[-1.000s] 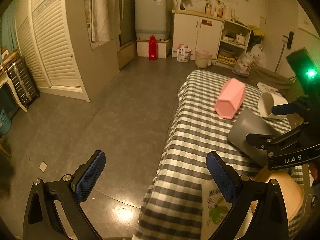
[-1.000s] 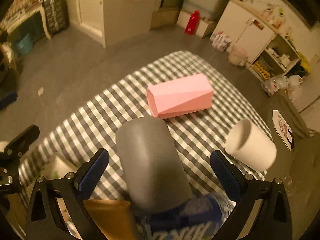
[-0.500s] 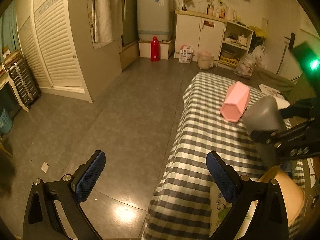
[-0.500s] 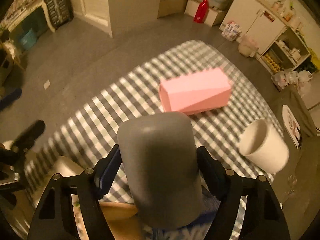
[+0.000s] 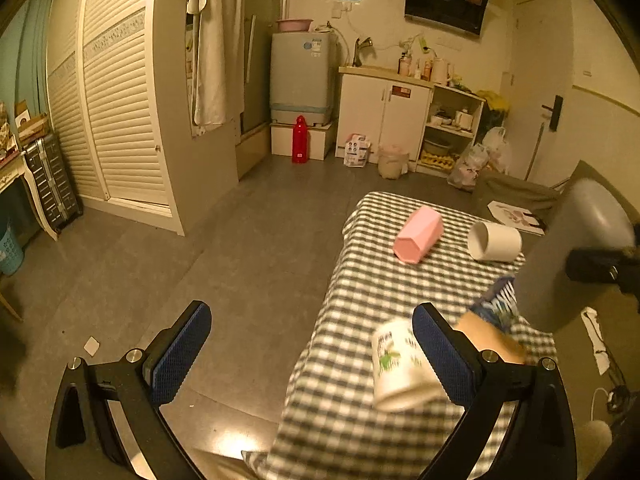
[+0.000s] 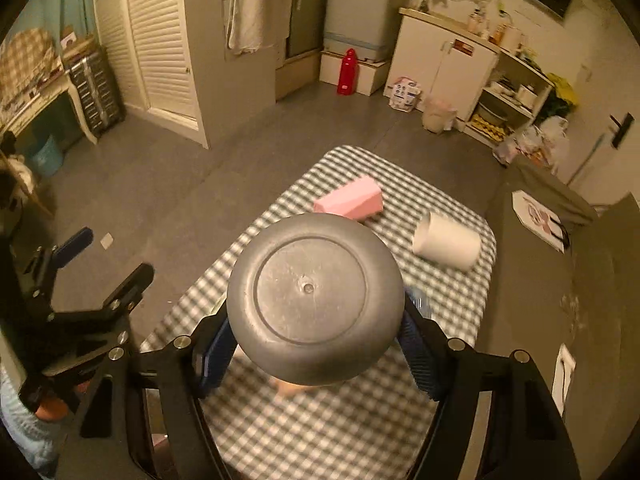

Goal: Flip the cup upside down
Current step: 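Lift the grey cup with the right tool and rotate it closed bottom up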

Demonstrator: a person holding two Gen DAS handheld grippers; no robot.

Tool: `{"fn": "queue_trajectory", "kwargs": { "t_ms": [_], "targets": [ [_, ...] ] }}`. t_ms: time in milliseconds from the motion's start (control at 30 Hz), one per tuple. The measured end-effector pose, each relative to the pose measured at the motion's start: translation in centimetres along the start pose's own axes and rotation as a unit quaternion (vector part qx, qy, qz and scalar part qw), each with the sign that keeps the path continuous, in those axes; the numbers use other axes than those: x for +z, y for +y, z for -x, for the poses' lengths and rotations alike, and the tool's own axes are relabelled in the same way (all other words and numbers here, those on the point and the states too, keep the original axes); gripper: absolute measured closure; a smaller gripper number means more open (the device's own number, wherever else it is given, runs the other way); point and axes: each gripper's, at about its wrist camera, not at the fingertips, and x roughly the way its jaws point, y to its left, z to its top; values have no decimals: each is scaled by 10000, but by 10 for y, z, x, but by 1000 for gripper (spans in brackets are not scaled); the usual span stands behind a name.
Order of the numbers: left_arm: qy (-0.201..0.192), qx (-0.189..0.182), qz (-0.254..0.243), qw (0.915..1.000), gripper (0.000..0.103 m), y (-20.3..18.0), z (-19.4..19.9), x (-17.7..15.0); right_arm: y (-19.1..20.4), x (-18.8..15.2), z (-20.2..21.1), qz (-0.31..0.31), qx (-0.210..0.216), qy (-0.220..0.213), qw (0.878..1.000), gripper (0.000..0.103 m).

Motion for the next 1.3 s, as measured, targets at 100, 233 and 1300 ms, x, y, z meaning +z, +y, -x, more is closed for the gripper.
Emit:
{"fn": "queue_trajectory", "kwargs": {
  "t_ms": [100, 233, 1300],
  "targets": [
    [13, -23, -29, 10000, 0, 0, 12, -11, 10, -34, 12, -273, 69, 122, 9995, 31],
    [70, -30, -143, 9999, 0, -4, 19, -30, 20, -81, -8, -710, 225, 554, 9957, 31],
    [690, 59, -499, 9964, 0, -16, -18, -75, 12, -120, -132, -1650, 678, 1529, 9720, 31]
  ]
}}
